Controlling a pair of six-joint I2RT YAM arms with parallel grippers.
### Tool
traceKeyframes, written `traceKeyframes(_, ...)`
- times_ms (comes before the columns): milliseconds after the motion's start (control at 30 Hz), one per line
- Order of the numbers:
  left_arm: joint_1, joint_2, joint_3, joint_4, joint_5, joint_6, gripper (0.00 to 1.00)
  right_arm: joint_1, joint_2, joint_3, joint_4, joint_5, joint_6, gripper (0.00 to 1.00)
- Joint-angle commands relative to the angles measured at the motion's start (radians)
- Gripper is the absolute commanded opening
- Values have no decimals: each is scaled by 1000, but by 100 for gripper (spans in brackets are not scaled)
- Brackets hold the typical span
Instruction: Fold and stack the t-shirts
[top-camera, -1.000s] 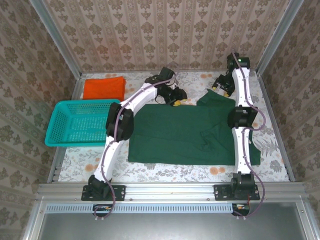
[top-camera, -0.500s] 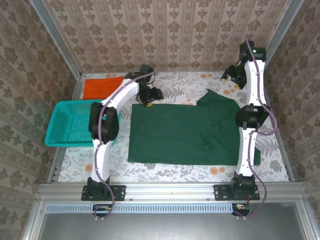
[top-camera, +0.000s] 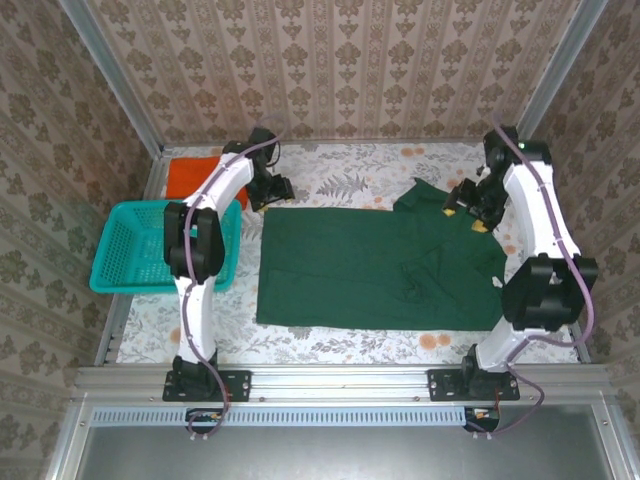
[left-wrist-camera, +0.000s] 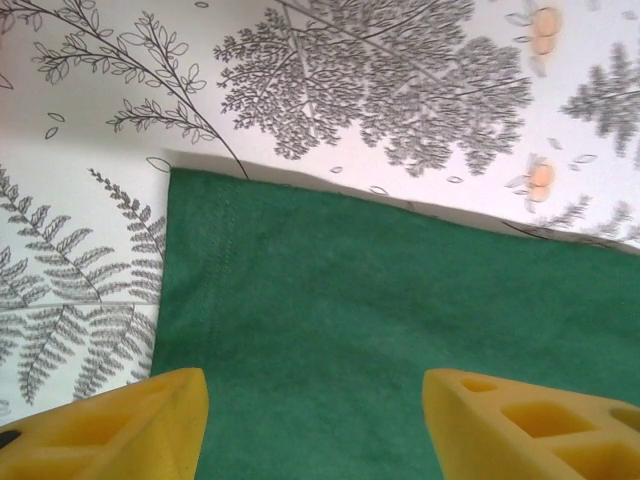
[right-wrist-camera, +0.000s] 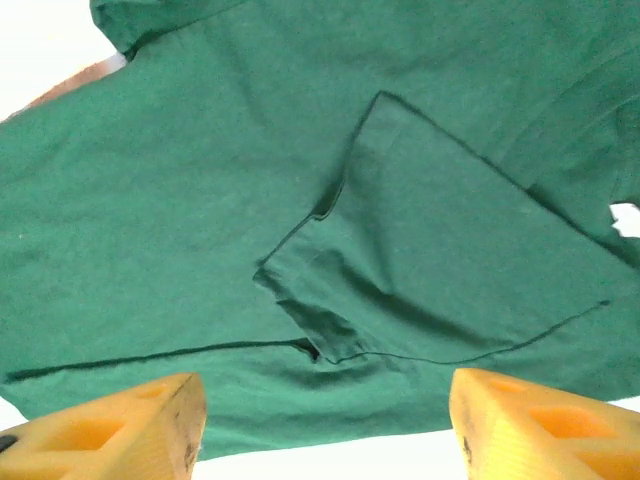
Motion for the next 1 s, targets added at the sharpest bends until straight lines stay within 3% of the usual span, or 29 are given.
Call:
traceKeyframes(0,19,63,63,-75,-43,31,66,5,23,-156,344,-92,104,60)
traceKeyframes(167,29,131,160,-125,-60,27,61,33,106,-191,565,-84,179,53)
traceKeyframes(400,38,210,254,-171,-104,15,59,43,182,-136,651,-46,153,51)
traceKeyframes(967,39,325,361,-214,-107,4,52,70,309,41,606,-45,83,51)
